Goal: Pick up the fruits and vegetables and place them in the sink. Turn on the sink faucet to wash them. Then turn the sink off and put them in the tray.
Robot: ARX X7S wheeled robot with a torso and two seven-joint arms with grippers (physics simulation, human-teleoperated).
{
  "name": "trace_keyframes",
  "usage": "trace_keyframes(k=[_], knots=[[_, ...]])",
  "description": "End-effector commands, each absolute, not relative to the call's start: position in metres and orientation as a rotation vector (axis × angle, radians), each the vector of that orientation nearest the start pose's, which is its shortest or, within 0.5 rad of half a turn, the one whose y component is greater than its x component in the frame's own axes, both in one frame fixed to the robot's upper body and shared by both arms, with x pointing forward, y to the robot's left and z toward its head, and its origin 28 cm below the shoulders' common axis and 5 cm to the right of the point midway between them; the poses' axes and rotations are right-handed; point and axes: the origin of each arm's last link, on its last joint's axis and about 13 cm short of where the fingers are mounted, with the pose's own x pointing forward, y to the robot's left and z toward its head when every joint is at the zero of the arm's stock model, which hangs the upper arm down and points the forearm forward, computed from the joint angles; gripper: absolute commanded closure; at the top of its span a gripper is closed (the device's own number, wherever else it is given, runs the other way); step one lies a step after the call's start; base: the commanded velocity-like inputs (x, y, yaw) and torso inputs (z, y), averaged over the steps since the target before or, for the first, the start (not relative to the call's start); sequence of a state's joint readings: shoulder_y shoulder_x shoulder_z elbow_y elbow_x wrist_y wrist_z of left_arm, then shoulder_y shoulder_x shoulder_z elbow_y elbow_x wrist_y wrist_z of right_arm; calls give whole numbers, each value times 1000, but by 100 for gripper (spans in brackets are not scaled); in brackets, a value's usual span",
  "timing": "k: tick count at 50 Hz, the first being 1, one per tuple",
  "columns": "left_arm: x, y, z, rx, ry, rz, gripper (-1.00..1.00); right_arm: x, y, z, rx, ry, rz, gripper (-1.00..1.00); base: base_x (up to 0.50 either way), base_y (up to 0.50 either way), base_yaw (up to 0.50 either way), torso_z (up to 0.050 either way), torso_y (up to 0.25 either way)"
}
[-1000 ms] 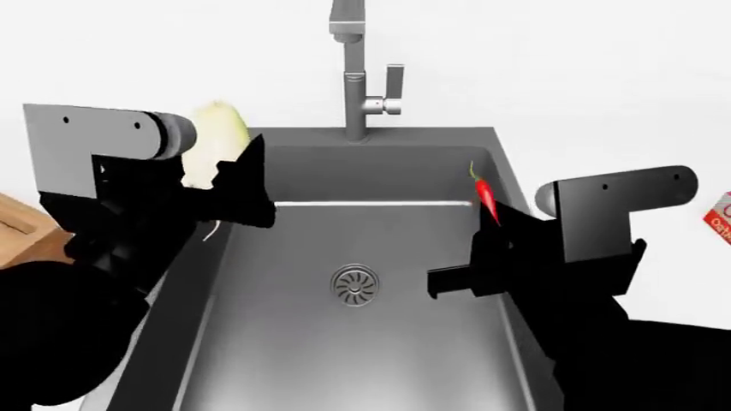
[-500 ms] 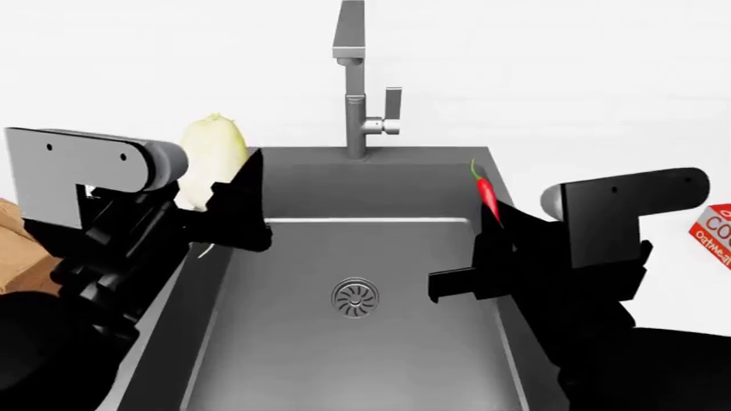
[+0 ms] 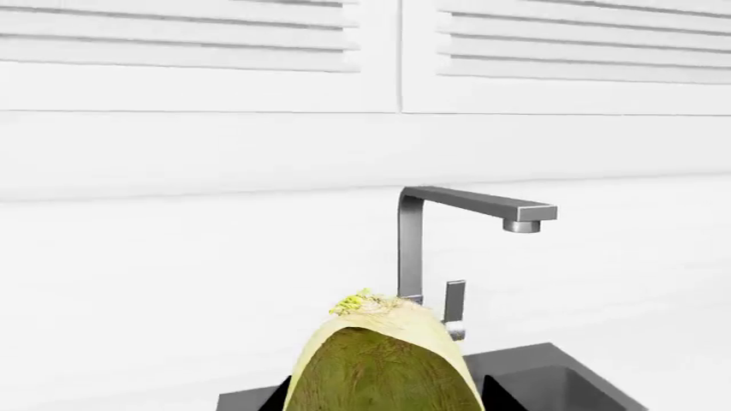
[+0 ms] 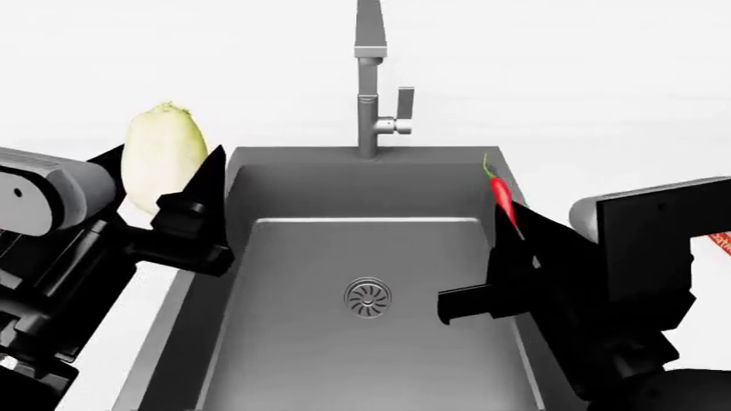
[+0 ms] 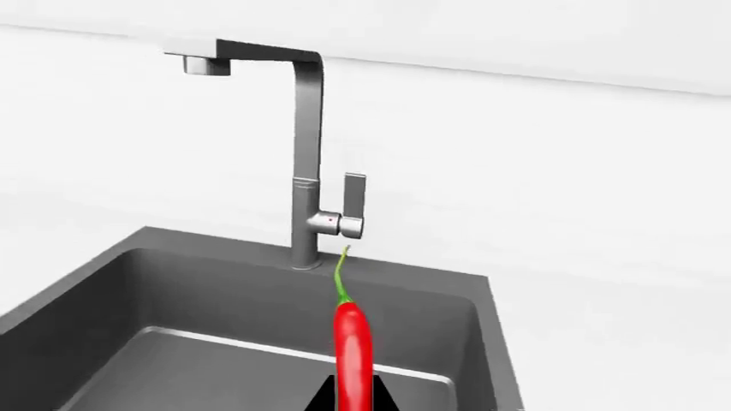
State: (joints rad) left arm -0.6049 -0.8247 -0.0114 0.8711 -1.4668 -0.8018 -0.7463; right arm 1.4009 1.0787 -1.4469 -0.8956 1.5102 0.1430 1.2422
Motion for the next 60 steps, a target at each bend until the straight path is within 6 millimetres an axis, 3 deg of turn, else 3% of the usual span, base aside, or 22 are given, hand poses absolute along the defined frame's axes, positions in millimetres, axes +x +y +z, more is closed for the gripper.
trace_keyframes(k=[1,60], knots=[[169,250,262,-9,-240,-214,100,152,-98,242,-113,11,134,100,2,500,0,0,0],[175,255,260,-13,-217,-191,100,153,-94,247,-129,-2,144,100,2,500,0,0,0]])
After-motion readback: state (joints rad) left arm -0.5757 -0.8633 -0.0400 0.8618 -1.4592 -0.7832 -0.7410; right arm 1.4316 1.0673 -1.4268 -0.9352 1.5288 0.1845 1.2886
